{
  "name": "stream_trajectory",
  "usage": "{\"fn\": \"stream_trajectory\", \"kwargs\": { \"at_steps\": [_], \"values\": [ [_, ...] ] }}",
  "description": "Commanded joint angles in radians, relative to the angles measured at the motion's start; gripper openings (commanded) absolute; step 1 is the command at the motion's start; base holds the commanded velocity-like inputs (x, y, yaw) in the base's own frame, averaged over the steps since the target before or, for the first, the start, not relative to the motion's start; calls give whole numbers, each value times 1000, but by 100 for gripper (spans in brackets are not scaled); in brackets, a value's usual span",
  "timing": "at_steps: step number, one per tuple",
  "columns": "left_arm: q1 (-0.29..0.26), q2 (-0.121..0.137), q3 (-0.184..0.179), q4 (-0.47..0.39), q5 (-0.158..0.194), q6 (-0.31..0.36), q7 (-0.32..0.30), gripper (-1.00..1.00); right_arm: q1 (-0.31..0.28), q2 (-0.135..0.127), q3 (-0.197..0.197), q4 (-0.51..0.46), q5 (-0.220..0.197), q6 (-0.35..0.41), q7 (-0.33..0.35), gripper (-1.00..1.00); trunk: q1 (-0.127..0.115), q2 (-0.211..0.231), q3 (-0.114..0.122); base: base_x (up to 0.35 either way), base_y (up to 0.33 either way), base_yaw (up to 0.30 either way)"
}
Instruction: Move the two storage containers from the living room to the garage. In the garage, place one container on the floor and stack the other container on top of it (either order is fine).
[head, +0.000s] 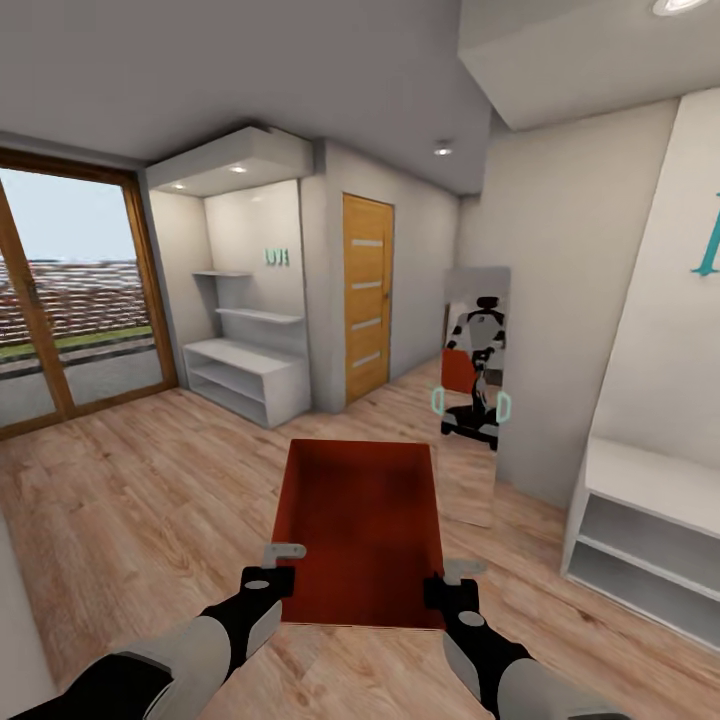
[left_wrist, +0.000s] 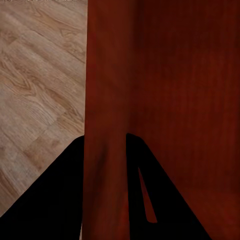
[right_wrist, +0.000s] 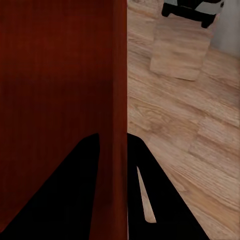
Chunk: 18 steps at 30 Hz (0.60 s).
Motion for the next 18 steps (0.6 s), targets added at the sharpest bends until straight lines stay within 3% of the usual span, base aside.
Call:
{"fn": "stream_trajectory", "kwargs": {
  "at_steps": [1, 18],
  "values": [
    [-1, 18, 23, 3, 14, -5, 20, -100, -1, 1, -33, -24, 16, -19, 4, -100, 1, -1, -2, 325, 0, 0],
    [-1, 18, 23, 3, 15, -5, 20, -100, -1, 1, -33, -24, 16, -19, 4, -100, 1, -1, -2, 325, 0, 0]
  ]
}}
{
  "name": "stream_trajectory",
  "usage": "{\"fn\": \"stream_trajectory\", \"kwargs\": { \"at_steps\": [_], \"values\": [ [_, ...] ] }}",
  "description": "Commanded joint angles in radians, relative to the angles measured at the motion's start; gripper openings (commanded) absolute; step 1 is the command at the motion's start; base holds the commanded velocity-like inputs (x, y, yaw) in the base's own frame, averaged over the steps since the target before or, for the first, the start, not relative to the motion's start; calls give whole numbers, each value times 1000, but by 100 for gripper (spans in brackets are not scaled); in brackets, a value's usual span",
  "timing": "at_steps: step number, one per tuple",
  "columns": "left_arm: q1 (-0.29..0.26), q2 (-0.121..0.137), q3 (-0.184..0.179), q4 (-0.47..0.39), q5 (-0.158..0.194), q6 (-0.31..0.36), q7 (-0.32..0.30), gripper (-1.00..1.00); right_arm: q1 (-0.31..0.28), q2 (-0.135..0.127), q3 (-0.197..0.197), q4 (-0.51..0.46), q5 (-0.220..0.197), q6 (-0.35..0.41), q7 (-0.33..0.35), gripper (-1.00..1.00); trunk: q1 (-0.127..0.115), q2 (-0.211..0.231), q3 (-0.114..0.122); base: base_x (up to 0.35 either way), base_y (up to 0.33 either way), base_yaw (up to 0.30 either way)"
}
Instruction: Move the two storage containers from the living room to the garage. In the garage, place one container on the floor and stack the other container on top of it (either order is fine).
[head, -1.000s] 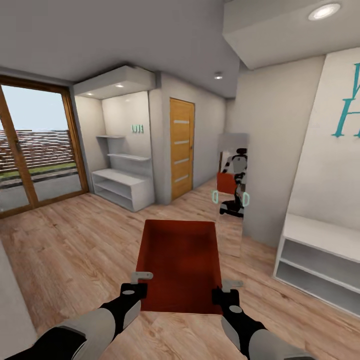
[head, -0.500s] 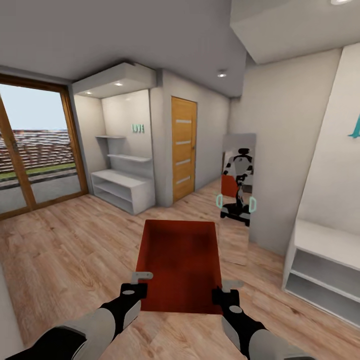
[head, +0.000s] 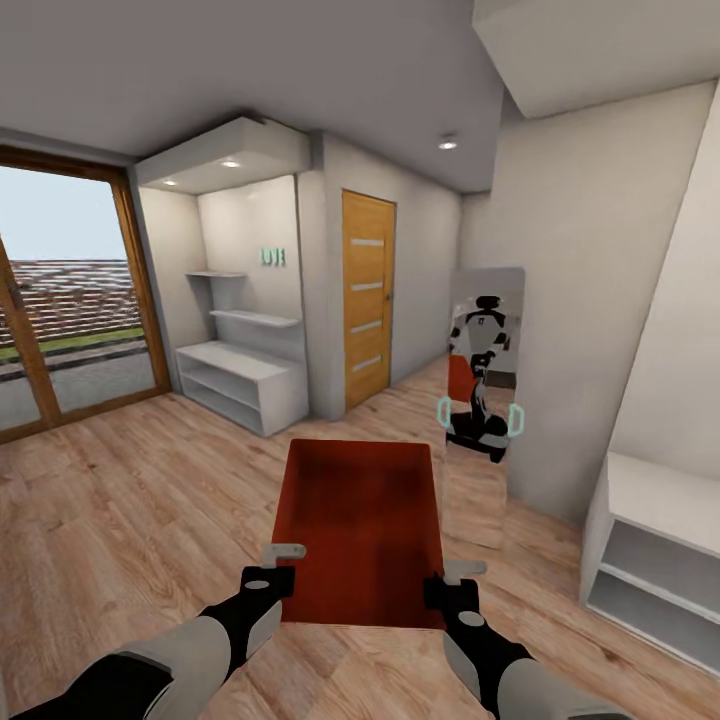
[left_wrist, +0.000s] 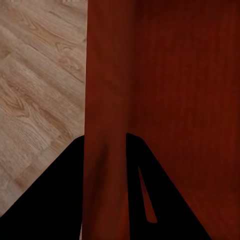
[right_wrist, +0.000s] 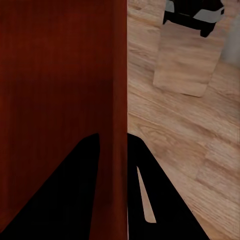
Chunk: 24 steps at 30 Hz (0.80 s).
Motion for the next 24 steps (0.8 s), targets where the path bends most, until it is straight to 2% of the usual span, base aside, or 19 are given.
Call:
{"fn": "stream_trajectory", "kwargs": {
  "at_steps": [1, 12, 20, 24],
  "values": [
    [-1, 18, 23, 3, 14, -5, 21, -100, -1, 1, -33, -24, 16, -19, 4, -100, 1, -1, -2, 325, 0, 0],
    [-1, 18, 23, 3, 14, -5, 21, -100, -1, 1, -33, -24, 15, -20, 5, -100, 1, -1, -2, 325, 0, 13],
    [-1, 18, 23, 3, 13, -5, 21, -100, -1, 1, -33, -24, 16, -20, 5, -100, 1, -1, -2, 325, 0, 227],
    [-1, 18, 23, 3, 13, -5, 21, -100, -1, 1, -33, -24, 15, -20, 5, -100, 1, -1, -2, 325, 0, 91]
  ]
}}
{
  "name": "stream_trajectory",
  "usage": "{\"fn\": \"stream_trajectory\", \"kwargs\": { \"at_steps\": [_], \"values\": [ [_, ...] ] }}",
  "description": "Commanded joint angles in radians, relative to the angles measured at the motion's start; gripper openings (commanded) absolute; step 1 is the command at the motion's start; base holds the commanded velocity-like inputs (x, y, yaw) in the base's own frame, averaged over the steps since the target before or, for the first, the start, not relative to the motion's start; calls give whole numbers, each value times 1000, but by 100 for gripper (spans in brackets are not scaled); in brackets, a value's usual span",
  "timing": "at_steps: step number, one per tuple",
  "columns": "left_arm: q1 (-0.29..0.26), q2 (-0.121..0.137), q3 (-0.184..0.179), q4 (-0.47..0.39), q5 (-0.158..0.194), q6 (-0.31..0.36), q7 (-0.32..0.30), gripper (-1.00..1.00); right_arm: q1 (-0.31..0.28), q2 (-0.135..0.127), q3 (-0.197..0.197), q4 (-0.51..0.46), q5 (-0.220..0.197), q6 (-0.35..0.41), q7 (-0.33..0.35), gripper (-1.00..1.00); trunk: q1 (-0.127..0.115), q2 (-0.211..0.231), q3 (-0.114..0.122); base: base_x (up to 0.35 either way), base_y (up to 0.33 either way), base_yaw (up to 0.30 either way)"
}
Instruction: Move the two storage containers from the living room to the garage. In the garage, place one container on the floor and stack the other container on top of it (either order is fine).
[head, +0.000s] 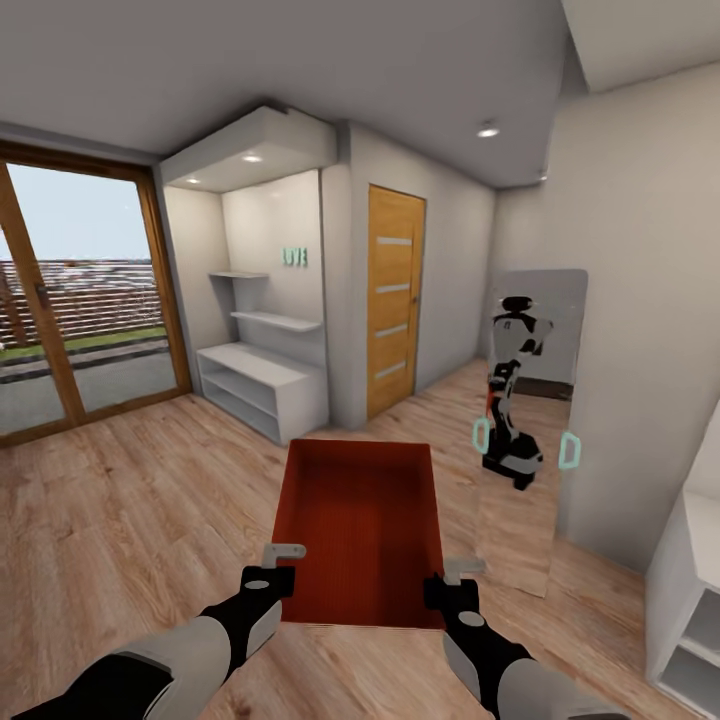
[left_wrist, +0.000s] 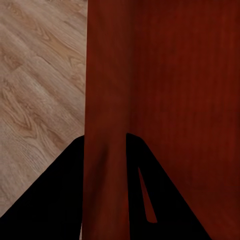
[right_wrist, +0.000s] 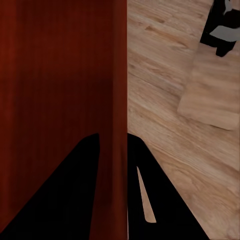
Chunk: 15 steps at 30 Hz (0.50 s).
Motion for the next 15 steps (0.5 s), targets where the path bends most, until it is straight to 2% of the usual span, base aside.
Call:
{"fn": "stream_trajectory", "kwargs": {
  "at_steps": [1, 15],
  "values": [
    [-1, 18, 23, 3, 14, -5, 20, -100, -1, 1, -33, -25, 16, -19, 6, -100, 1, -1, -2, 325, 0, 12],
    [-1, 18, 23, 3, 14, -5, 20, -100, -1, 1, -33, -25, 15, -18, 6, -100, 1, -1, -2, 325, 0, 1]
  ]
}}
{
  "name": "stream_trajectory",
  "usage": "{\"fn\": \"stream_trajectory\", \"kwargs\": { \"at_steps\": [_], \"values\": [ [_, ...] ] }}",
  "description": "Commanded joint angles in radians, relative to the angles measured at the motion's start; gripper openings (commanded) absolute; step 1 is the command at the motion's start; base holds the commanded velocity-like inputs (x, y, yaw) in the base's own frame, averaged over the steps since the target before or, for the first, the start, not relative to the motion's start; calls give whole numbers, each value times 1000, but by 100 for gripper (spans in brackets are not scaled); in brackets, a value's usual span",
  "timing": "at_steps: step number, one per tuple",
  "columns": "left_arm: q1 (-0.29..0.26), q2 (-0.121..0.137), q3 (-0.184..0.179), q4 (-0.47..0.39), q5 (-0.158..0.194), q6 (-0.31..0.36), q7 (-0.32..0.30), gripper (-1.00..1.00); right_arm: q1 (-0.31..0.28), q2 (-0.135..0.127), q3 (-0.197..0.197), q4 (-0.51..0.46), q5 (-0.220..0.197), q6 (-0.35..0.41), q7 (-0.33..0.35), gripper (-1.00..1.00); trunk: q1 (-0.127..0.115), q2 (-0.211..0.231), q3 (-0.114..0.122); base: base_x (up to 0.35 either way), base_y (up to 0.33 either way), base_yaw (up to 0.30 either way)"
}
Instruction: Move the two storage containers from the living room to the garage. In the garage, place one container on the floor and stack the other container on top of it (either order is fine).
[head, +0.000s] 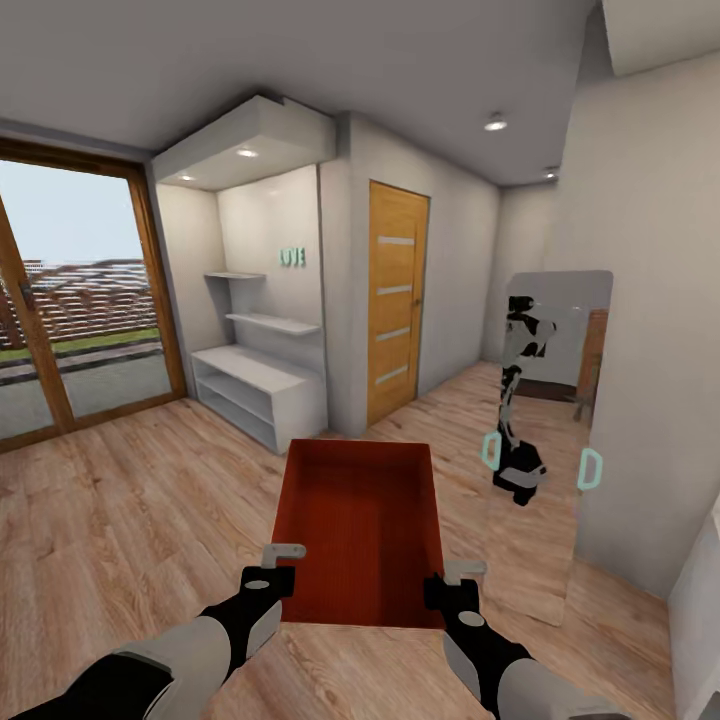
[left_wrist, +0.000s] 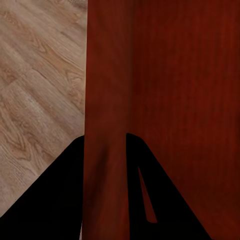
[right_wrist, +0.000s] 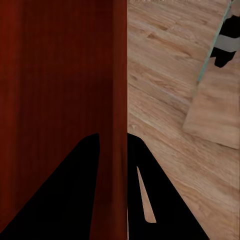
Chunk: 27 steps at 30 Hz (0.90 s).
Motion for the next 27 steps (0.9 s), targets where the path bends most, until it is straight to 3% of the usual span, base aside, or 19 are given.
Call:
{"fn": "stream_trajectory", "kwargs": {
  "at_steps": [1, 27],
  "values": [
    [-1, 18, 22, 3, 15, -5, 21, -100, -1, 1, -33, -24, 16, -18, 6, -100, 1, -1, -2, 325, 0, 0],
    [-1, 18, 22, 3, 14, -5, 21, -100, -1, 1, -33, -24, 15, -18, 6, -100, 1, -1, -2, 325, 0, 0]
  ]
}}
